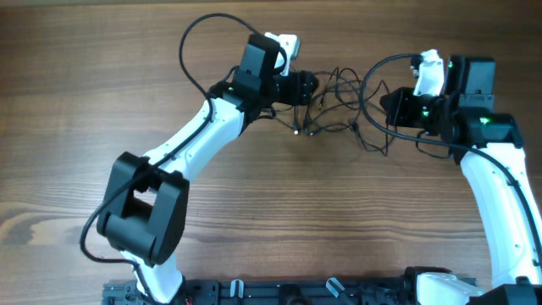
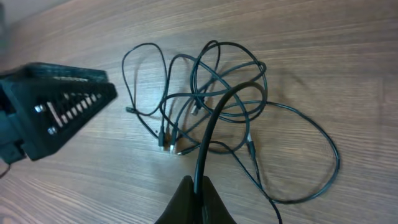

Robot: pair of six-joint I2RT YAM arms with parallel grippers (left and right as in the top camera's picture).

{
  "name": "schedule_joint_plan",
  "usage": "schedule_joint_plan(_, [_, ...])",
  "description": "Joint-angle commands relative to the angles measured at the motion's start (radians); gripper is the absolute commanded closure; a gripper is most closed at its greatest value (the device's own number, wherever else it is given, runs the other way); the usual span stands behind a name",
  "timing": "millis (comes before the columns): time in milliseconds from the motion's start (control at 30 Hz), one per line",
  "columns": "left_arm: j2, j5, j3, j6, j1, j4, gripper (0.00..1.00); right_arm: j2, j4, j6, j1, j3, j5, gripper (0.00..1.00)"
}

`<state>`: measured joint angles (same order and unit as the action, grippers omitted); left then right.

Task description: Untangle cables

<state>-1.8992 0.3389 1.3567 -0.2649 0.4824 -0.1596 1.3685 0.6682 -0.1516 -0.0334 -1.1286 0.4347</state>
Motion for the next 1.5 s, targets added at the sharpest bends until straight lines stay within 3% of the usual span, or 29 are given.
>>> schedule_joint_plan(0, [-0.058, 0.117, 0.002, 0.042, 0.016, 0.029, 0.25, -0.018, -0.003, 0.010, 0.002, -0.019, -0.019, 0.96])
schedule_joint_plan(133, [-0.125, 0.119, 0.002, 0.158, 0.052, 0.040, 0.29, -0.018, -0.002, -0.005, 0.002, -0.019, -0.016, 0.96])
schedule_joint_plan(333, [-0.151, 0.120, 0.002, 0.314, 0.071, 0.050, 0.50, -0.018, -0.001, -0.005, 0.002, -0.019, 0.020, 0.96])
schedule_joint_plan(400, [-0.153, 0.112, 0.002, 0.338, 0.070, 0.048, 0.53, -0.018, -0.001, -0.008, 0.002, -0.019, 0.032, 0.96])
schedule_joint_plan(533, [-0.206, 0.079, 0.002, 0.340, 0.070, 0.050, 0.50, -0.019, 0.005, -0.008, 0.002, -0.019, 0.038, 0.96])
schedule_joint_plan(733, [-0.255, 0.079, 0.002, 0.340, 0.071, 0.101, 0.54, -0.019, 0.011, -0.008, 0.002, -0.019, 0.038, 0.96])
schedule_joint_plan(900, [-0.246, 0.061, 0.008, 0.340, 0.071, 0.160, 0.70, -0.018, 0.010, -0.004, 0.002, -0.019, 0.037, 0.96])
schedule_joint_plan(1000, [-0.201, 0.069, 0.008, 0.340, 0.071, 0.156, 0.64, -0.018, 0.002, 0.012, 0.002, -0.019, 0.033, 0.96])
schedule_joint_plan(1133, [-0.095, 0.125, 0.008, 0.336, 0.072, 0.122, 0.45, -0.018, -0.005, 0.014, 0.002, -0.019, 0.026, 0.96])
schedule_joint_plan(1233, [-0.062, 0.091, 0.008, 0.341, 0.075, 0.101, 0.43, -0.018, -0.005, 0.014, 0.002, -0.019, 0.026, 0.96])
schedule_joint_plan(1300, [-0.068, 0.024, 0.008, 0.415, 0.074, 0.091, 0.44, -0.018, -0.001, 0.014, 0.002, -0.019, 0.030, 0.96])
schedule_joint_plan(1467, [-0.080, 0.037, 0.005, 0.585, 0.068, 0.061, 0.47, -0.018, -0.001, 0.013, 0.002, -0.019, 0.038, 0.96])
